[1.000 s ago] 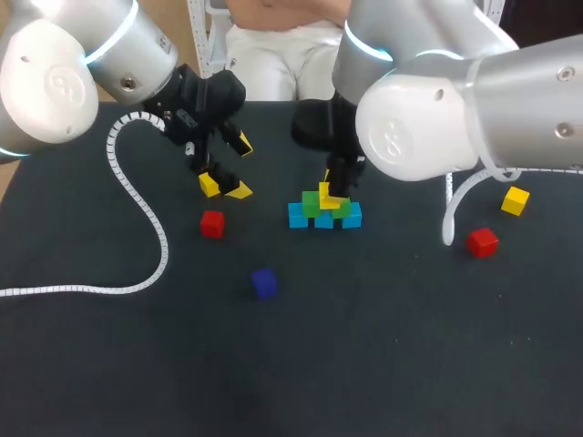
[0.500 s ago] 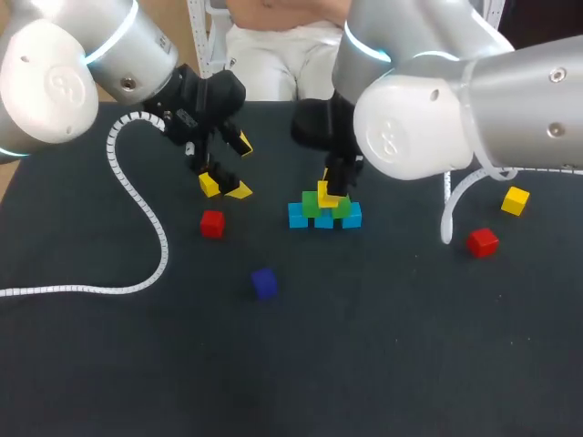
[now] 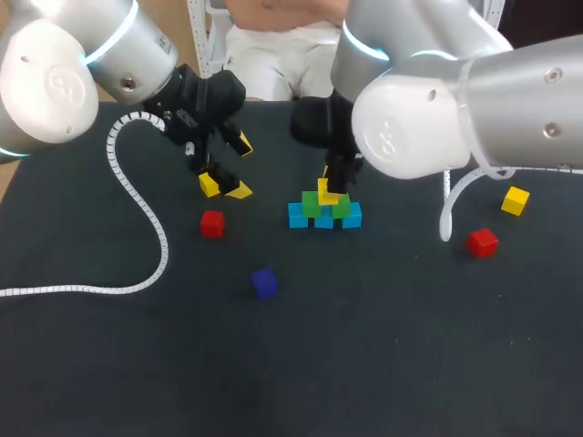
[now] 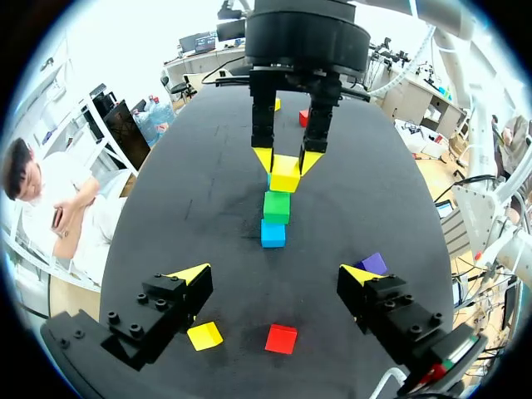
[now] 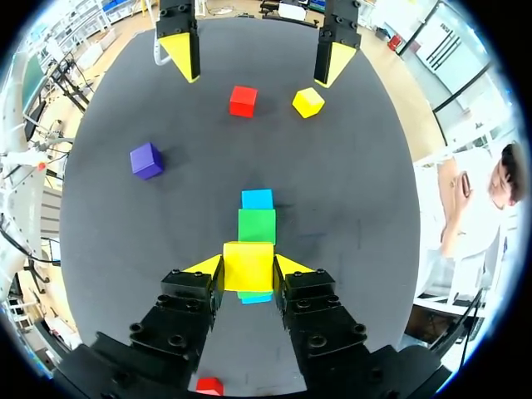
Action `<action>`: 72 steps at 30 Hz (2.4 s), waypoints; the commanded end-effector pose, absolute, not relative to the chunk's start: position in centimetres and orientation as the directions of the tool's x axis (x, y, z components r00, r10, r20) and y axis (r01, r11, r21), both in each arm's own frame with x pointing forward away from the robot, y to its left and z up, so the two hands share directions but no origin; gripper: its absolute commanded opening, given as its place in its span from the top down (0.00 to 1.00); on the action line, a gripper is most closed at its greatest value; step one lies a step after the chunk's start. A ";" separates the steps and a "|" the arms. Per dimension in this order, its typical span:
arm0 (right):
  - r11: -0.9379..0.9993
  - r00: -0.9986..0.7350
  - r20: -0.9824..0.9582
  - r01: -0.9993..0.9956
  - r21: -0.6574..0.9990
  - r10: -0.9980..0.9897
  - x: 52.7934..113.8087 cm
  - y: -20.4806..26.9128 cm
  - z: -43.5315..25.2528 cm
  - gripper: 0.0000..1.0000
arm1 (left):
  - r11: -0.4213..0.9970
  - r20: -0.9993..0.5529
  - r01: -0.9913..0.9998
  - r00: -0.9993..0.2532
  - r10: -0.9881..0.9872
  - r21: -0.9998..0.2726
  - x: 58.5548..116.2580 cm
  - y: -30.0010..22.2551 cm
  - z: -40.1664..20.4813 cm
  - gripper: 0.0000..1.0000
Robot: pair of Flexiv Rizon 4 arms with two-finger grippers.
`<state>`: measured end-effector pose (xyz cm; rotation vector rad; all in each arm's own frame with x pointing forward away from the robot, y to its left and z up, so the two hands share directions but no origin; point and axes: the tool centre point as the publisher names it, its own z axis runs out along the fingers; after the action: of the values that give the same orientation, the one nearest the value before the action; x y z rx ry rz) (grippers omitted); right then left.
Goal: Place the blue cubes, place green cubes on the blue cubes, place the yellow cubes on the green cubes, then place the red cubes on the yellow cubes, and place purple cube on the red cubes.
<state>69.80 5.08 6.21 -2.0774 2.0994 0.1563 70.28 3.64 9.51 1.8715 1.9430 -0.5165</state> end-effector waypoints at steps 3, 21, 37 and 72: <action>0.013 -0.002 -0.200 -0.999 -0.052 -0.980 70.1 5.4 6.1 0.86 | 0.038 -0.516 0.999 -0.030 0.856 0.005 70.3 3.6 9.5 0.00; 0.021 -0.010 -0.194 -0.998 -0.055 -0.981 69.9 5.1 6.1 0.83 | 0.038 -0.516 0.999 -0.030 0.856 0.005 70.3 3.6 9.5 0.00; 0.020 -0.011 -0.190 -0.999 -0.045 -0.982 70.4 5.2 5.7 0.78 | 0.038 -0.516 0.999 -0.030 0.856 0.005 70.3 3.6 9.5 0.00; 0.041 -0.009 -0.321 -0.995 -0.091 -0.947 70.2 1.6 8.5 0.00 | 0.038 -0.516 0.999 -0.030 0.856 0.005 70.3 3.6 9.5 0.00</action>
<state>71.09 2.73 8.15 -2.0017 2.0490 0.2269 70.28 3.64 9.51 1.8715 1.9430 -0.5165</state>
